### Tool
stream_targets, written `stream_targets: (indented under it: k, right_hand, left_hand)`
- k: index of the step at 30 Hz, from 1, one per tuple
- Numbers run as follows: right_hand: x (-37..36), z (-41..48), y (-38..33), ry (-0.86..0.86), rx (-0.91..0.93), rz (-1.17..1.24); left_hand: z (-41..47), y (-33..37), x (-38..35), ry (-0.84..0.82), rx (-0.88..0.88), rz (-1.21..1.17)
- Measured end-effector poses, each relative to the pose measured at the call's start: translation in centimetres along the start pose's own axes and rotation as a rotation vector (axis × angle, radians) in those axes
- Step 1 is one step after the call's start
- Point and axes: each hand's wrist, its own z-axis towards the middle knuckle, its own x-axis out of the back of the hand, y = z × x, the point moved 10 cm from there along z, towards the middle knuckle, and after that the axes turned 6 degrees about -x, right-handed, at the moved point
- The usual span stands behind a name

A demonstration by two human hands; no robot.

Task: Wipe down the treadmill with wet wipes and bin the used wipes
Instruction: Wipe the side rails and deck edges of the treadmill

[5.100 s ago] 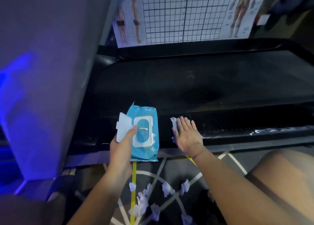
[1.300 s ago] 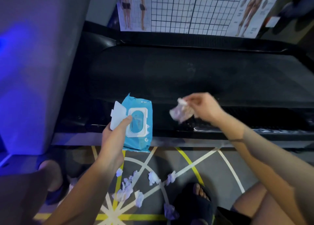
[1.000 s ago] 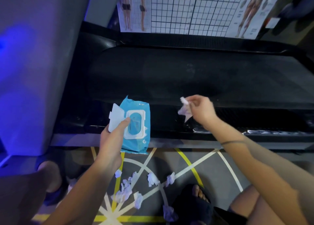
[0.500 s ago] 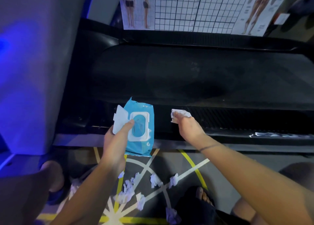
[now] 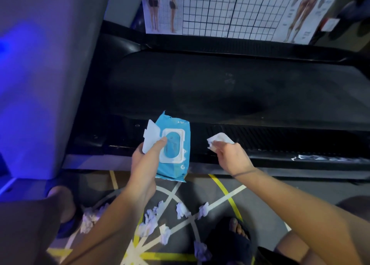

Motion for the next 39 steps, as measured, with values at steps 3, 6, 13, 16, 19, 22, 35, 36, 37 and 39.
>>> stream_targets:
  k: [3, 6, 13, 16, 19, 22, 35, 36, 37, 39]
  right_hand:
    - [-0.3, 0.6, 0.7, -0.069, -0.089, -0.058]
    - [2.1, 2.5, 0.8, -0.144, -0.192, 0.039]
    - [9.1, 3.4, 4.2, 0.015, -0.527, 0.864]
    - [8.5, 3.5, 5.1, -0.045, -0.608, 0.925]
    - [8.8, 4.4, 5.7, -0.008, -0.601, 0.756]
    - [10.9, 4.9, 5.0, 0.172, -0.472, 0.536]
    - [-3.8, 2.4, -0.9, -0.192, -0.135, 0.022]
    - [-4.4, 3.3, -0.6, -0.236, -0.148, -0.029]
    - [-4.8, 4.1, -0.5, -0.258, -0.155, -0.069]
    - [-5.4, 5.8, -0.6, -0.274, -0.158, -0.121]
  left_hand:
    - [0.1, 0.2, 0.3, 0.011, 0.003, -0.004]
    - [0.4, 0.3, 0.4, 0.017, -0.001, -0.011]
    - [0.7, 0.0, -0.4, -0.003, -0.004, -0.016]
    - [0.7, -0.2, -0.4, -0.003, -0.005, 0.004]
    - [0.8, -0.4, -0.3, -0.004, -0.008, 0.003]
    - [0.9, -0.6, 0.1, 0.013, -0.012, 0.010]
    - [2.0, -2.0, 0.6, 0.070, 0.033, 0.076]
    - [2.1, -2.2, 0.5, 0.073, 0.040, 0.082]
    - [2.1, -2.2, 0.4, 0.078, 0.043, 0.090]
    - [2.1, -2.1, 0.2, 0.082, 0.037, 0.106]
